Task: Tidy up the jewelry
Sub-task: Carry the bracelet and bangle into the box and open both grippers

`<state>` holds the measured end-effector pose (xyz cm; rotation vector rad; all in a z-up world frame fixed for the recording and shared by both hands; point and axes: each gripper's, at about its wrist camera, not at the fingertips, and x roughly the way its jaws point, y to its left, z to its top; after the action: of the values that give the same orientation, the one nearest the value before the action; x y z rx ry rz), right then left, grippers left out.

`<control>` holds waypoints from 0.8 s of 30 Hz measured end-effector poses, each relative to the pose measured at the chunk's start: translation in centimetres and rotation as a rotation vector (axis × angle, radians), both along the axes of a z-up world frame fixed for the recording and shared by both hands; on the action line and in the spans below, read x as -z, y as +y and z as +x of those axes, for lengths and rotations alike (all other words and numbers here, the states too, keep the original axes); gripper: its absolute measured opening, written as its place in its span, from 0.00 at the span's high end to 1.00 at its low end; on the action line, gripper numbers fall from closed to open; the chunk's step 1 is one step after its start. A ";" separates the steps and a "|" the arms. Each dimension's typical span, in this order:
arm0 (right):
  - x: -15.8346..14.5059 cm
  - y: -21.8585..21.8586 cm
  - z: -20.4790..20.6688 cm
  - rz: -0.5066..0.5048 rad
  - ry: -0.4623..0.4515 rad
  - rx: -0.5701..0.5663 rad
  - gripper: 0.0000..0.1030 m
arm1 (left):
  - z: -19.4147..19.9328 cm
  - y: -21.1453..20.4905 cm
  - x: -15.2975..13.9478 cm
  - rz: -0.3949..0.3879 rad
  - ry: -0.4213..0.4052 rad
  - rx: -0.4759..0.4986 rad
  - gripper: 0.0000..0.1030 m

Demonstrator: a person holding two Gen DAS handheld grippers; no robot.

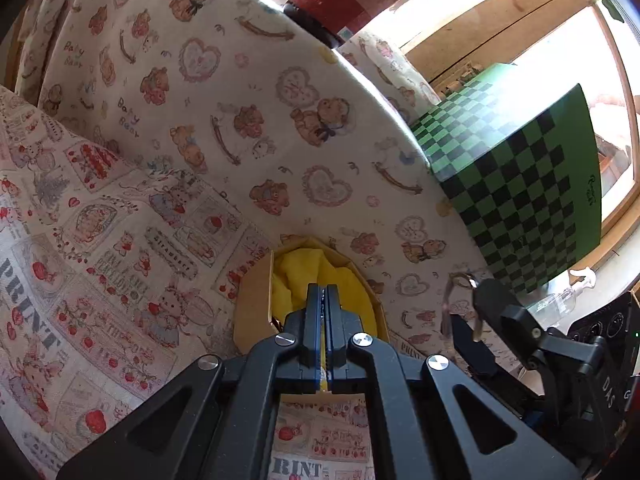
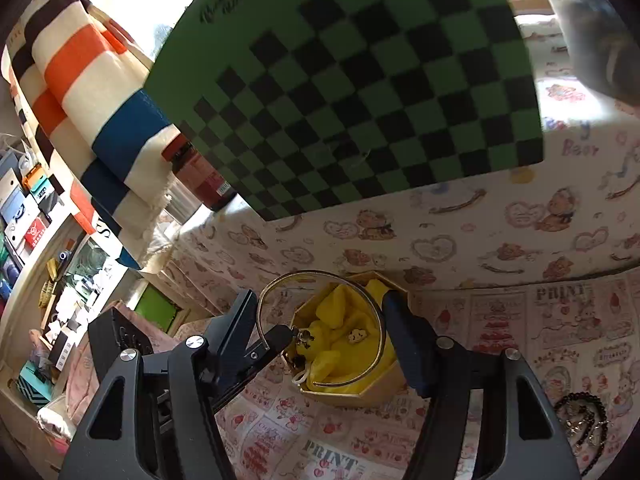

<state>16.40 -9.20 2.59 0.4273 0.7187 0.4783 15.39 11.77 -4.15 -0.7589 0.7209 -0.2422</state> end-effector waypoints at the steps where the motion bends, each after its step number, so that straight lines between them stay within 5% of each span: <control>1: 0.5 0.5 0.4 -0.002 0.009 0.001 0.35 | 0.1 0.1 0.2 -0.010 0.006 0.001 1.00; 7: 2.1 1.6 1.7 0.024 0.046 0.009 0.34 | 0.3 0.4 0.2 -0.051 0.001 0.023 0.99; 13: 1.8 1.2 1.8 0.050 0.039 0.009 0.27 | -2.0 2.0 -2.6 0.013 -0.073 -0.094 0.87; 24: -3.8 -4.5 -5.7 -0.090 -0.181 0.104 0.20 | -8.1 -0.2 -10.2 0.258 -0.307 -0.150 0.64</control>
<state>10.71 -13.67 6.34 0.3304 0.5377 0.3801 7.29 11.54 6.04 -0.5111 0.3920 -0.1221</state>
